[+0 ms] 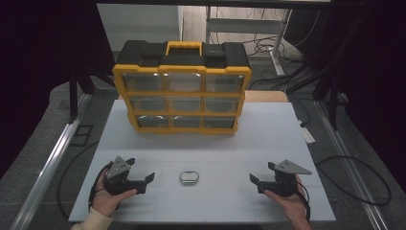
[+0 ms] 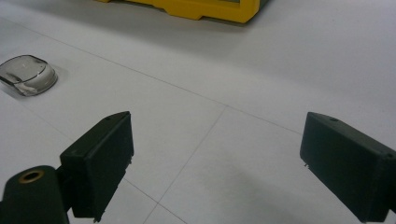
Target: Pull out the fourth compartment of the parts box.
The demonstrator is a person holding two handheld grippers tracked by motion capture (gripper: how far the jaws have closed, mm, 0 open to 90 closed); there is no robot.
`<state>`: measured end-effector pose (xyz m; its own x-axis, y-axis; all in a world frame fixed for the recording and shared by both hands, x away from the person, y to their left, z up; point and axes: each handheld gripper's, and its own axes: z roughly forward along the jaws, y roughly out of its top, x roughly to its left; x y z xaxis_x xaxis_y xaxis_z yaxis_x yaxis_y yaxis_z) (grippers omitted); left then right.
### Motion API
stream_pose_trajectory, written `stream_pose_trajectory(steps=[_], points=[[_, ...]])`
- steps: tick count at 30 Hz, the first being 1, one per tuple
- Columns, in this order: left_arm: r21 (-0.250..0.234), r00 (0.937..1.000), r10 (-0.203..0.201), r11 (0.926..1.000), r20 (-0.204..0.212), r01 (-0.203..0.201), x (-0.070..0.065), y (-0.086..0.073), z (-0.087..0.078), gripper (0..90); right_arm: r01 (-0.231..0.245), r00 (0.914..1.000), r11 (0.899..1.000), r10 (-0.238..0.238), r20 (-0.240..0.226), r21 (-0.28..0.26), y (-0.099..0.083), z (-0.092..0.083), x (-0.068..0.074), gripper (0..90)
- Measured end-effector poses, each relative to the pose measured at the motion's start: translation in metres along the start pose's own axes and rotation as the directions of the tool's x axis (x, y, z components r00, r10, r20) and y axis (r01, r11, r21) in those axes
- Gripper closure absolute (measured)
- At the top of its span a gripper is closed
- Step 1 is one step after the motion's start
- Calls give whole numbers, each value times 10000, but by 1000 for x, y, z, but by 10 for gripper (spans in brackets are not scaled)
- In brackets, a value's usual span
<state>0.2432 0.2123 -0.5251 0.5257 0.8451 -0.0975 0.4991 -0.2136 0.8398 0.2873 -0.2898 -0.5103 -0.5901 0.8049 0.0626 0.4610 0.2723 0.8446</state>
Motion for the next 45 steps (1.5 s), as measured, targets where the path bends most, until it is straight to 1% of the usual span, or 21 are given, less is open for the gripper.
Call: stream_pose_trajectory(steps=[10, 21, 28, 33, 40, 42, 45], points=[[-23, 10000, -23, 10000, 33, 23, 0, 0, 0, 49, -22, 10000, 10000, 22, 4, -21, 0, 0, -2, 103], [-89, 9999, -87, 9999, -80, 86, -1, 3, -1, 48, -40, 9999, 10000, 40, -143, -29, 1, 2, -3, 103], [-200, 10000, 73, 9998, -54, -74, -2, 2, -3, 46, -110, 9999, 9999, 109, -105, -88, 1, -1, -1, 104], [-291, 10000, 61, 9996, -2, -61, -3, 2, -4, 46, -80, 10000, 10000, 80, -37, -20, 1, 0, 1, 104], [-274, 9993, 380, 9989, 3, -379, -6, 2, -2, 48, -60, 10000, 10000, 60, -12, 0, 0, 0, 0, 102], [-441, 9989, 456, 9980, -88, -459, -7, 1, -3, 56, -34, 10000, 10000, 34, -20, -6, 0, 0, 1, 102], [-562, 9987, 505, 9971, -104, -510, -8, 2, -4, 62, -24, 10000, 10000, 24, -32, -17, 0, 0, 1, 103]])
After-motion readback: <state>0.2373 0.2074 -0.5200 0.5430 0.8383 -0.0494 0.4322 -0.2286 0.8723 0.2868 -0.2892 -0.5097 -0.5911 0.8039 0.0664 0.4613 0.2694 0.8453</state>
